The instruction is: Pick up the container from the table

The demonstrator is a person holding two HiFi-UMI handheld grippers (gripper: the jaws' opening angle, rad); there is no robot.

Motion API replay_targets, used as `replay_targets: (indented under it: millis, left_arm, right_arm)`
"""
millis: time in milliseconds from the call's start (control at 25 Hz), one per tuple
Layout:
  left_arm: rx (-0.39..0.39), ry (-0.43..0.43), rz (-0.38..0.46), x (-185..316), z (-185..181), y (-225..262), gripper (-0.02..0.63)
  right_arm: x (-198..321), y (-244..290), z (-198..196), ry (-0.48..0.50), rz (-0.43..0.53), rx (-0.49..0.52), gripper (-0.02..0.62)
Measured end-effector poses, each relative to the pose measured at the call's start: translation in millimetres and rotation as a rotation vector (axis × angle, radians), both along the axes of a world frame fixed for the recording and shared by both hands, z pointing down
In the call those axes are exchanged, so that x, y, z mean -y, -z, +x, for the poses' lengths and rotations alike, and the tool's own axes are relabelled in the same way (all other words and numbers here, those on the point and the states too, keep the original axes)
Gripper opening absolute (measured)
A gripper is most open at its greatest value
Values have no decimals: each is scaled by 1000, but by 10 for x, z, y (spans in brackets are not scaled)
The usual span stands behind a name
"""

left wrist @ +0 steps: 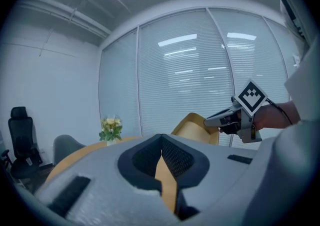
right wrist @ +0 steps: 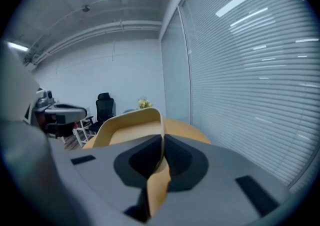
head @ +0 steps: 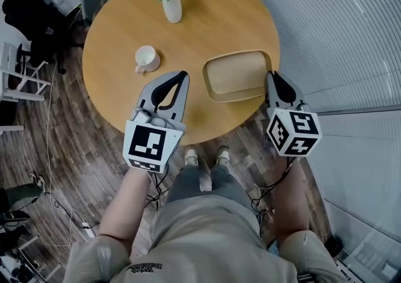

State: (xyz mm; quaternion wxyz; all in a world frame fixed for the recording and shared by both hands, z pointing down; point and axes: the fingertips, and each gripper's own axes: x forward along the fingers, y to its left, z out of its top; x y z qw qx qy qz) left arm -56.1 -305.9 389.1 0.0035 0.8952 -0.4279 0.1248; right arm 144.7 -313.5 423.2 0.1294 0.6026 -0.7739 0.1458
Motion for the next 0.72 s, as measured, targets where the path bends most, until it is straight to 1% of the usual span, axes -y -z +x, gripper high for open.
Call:
replay_targets:
  millis: [120,280,520,720]
  left_arm:
    - [-16,2,77,-68,-6,415,20]
    - [-57,12,161,-155,16,934,20]
    - [-107,6,245,-405,34,1475,20]
    - [-110,0,298,-683,107,1796,20]
  right_arm:
    - [-95,506,7,8,94,4,35]
    - [-220,1118,9,16,223,-6,35]
    - [-479,1816,69,6,381,-14,35]
    - [-816,2280,185,-6,506,-80,35]
